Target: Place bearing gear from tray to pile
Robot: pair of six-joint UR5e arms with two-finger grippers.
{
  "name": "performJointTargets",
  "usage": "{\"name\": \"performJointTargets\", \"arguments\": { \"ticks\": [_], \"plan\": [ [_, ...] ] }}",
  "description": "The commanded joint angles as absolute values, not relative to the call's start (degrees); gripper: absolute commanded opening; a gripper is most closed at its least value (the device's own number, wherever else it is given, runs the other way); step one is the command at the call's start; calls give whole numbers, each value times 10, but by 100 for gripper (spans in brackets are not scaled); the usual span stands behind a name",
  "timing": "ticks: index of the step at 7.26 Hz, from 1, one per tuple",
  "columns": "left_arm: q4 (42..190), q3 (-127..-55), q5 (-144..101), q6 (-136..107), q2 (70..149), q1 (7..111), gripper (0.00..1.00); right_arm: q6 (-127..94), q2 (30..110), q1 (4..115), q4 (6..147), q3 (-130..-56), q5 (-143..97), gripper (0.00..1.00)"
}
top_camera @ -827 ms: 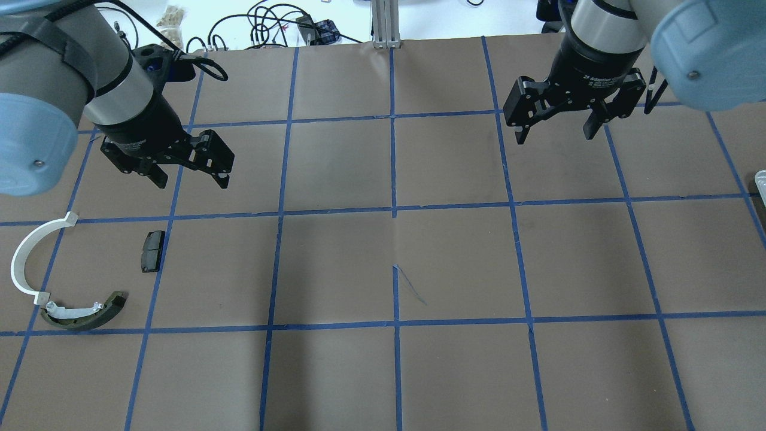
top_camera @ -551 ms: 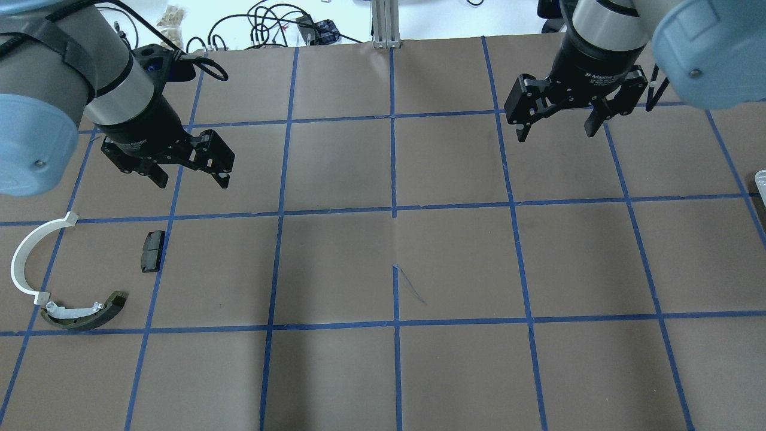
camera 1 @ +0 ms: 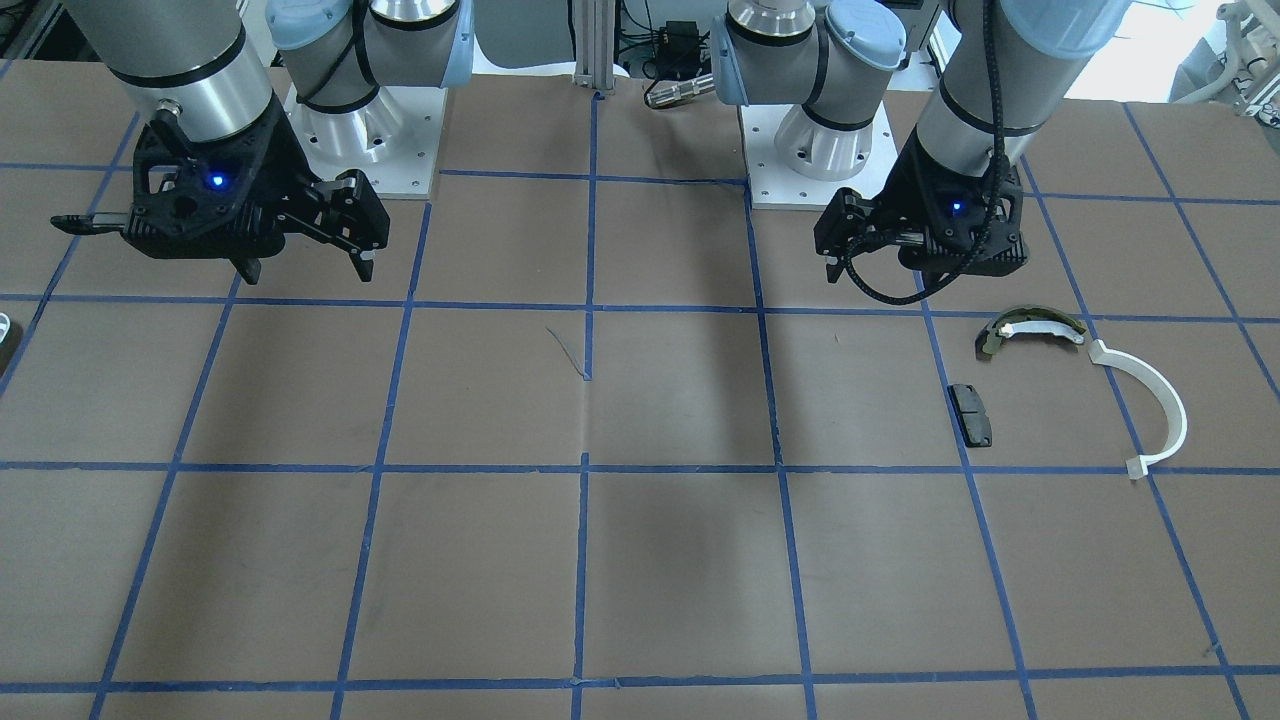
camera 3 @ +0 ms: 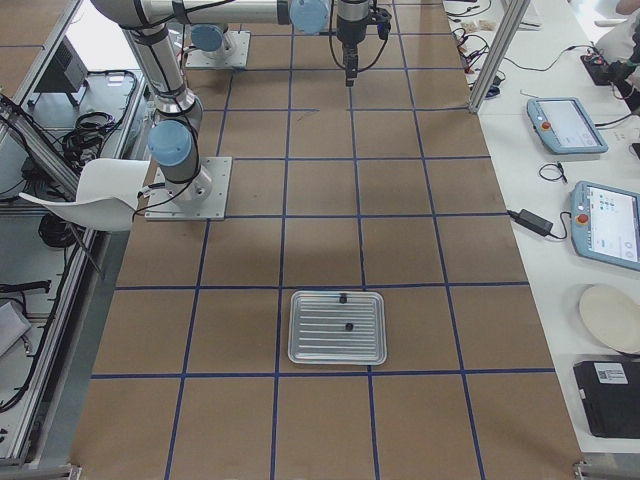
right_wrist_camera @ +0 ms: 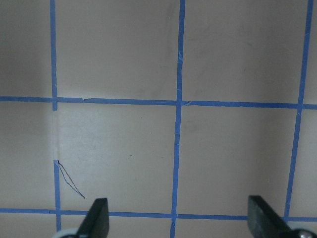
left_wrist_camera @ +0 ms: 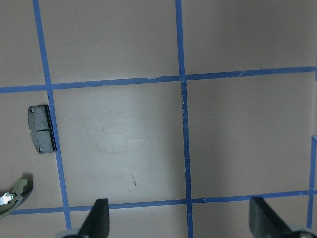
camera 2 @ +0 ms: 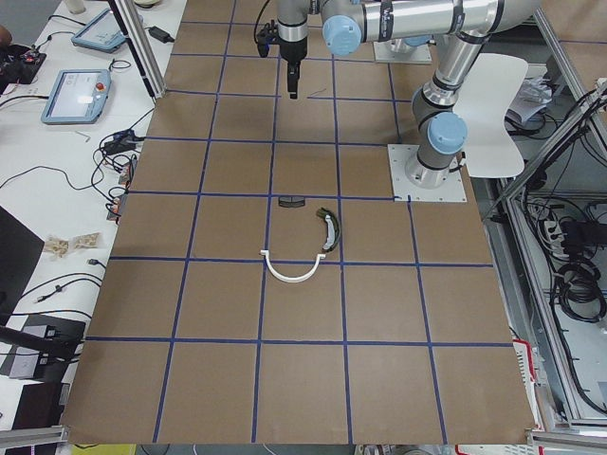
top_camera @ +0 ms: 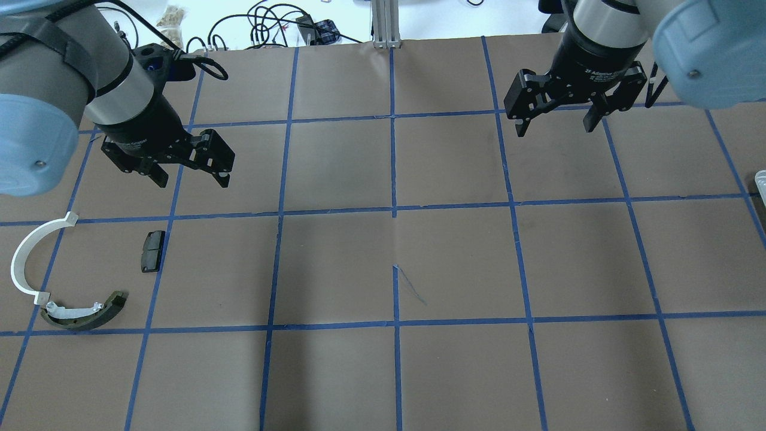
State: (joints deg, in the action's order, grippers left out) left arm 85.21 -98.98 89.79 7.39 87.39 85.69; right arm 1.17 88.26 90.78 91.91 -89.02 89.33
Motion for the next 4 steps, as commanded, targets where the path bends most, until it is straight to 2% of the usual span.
{"name": "performJointTargets", "arguments": {
  "ticks": [1, 4],
  "plan": [
    [850, -991, 898, 74, 874, 856, 100, 39, 886, 860, 917, -889, 888, 100],
    [846, -992, 898, 75, 874, 856, 100, 252, 884, 733, 918, -890, 901, 100]
  ]
}}
